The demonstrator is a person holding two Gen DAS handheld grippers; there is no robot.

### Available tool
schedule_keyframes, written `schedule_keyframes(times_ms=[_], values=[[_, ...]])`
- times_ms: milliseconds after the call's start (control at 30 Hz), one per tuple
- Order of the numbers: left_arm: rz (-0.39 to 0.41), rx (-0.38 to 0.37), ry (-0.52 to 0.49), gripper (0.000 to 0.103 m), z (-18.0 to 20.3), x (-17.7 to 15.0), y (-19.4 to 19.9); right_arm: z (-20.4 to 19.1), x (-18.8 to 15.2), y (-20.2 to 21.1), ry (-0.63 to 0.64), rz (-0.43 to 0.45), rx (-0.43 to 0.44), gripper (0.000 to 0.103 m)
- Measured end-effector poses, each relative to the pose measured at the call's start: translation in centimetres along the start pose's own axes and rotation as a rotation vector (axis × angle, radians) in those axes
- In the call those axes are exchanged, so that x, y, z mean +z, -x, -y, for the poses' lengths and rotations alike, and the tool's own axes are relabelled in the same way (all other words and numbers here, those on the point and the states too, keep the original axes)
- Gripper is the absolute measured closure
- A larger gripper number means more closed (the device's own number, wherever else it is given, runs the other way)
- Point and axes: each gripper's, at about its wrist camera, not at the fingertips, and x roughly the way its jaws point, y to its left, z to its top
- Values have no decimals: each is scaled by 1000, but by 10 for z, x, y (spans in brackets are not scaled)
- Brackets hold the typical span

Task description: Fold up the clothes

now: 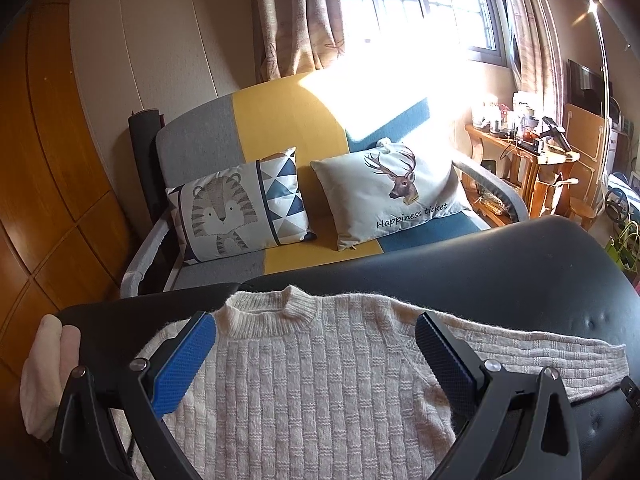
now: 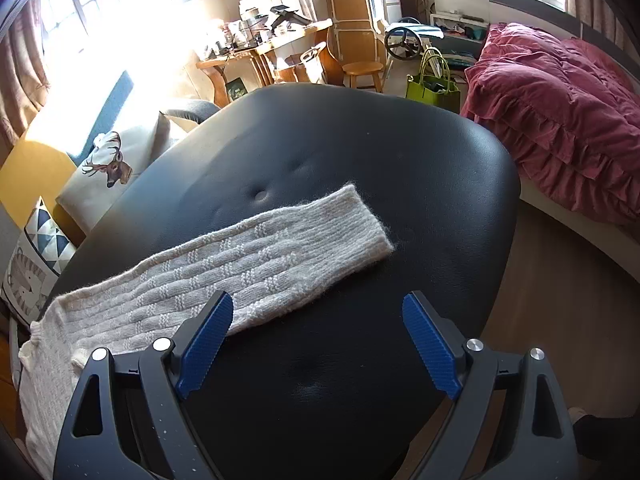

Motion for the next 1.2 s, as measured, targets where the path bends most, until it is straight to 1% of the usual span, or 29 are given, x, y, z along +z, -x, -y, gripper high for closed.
schedule_keyframes(times_ms=[133,300,633,767,867,1033,1133,1200], values=[[-6,0,-5,1,2,-1,-3,3,2,-12,-4,-9,-33,13],[-17,-2,-2,1,2,-1,-8,7,5,-27,-17,-27,-53,13],[-40,-9,4,1,3,-3,-18,9,2,-42,-25,-56,-63,13],[-49,-10,4,1,4,-4,-21,9,-1,-48,-37,-74,-54,13],[-56,-14,7,1,4,-5,-24,8,-2,-49,-38,-71,-51,8],[-70,-20,10,1,3,-4,-30,9,-3,-50,-52,-64,-42,7],[-78,-36,11,1,3,-6,-33,12,-4,-47,-72,-58,-18,7],[-96,-71,19,1,2,-8,-37,18,-5,-43,-103,-49,7,7]])
